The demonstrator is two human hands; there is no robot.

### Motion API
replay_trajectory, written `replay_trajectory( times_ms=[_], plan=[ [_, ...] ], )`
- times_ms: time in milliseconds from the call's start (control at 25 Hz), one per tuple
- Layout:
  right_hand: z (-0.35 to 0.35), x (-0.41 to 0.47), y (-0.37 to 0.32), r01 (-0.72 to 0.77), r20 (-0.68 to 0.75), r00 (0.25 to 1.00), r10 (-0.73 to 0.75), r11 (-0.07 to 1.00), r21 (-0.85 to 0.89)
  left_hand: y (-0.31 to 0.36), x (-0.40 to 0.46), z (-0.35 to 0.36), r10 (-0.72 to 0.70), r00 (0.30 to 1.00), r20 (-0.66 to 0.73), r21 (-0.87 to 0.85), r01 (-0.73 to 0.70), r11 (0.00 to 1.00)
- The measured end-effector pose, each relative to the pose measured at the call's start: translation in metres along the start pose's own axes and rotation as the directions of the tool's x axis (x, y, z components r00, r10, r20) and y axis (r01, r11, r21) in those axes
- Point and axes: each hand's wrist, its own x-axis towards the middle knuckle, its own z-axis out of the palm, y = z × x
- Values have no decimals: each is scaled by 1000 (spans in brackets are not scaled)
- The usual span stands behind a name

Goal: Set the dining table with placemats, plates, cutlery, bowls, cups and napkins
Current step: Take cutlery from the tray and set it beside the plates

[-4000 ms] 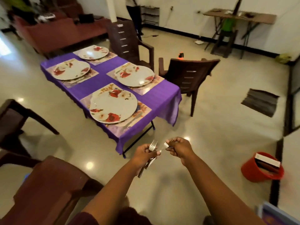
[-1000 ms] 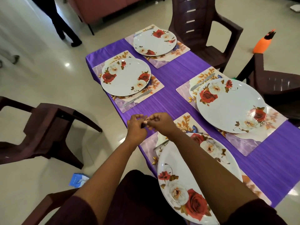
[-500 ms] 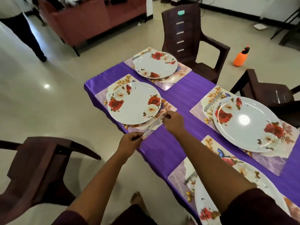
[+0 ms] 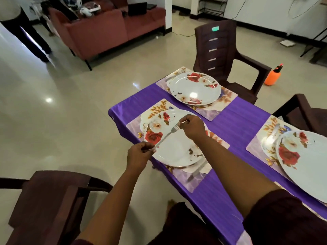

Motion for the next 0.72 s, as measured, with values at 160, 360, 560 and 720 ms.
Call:
replay_trajectory(
  times_ms=[160,360,560,720],
  plan=[
    [37,63,-26,87,33,996,-85,995,-56,0,68,-16,-5,995,-96,43,9,999],
    [77,129,-45,36,47,998,-30,991,-133,2,151,-34,-70,996,-64,145,78,986],
    [99,177,-44,-29,98,994,54,969,-245,-5,210,-30,-43,998,37,320,29,947],
    [110,194,-38,-71,113,987,111,946,-315,-20,231,-19,-13,985,173,472,-71,879]
  ],
)
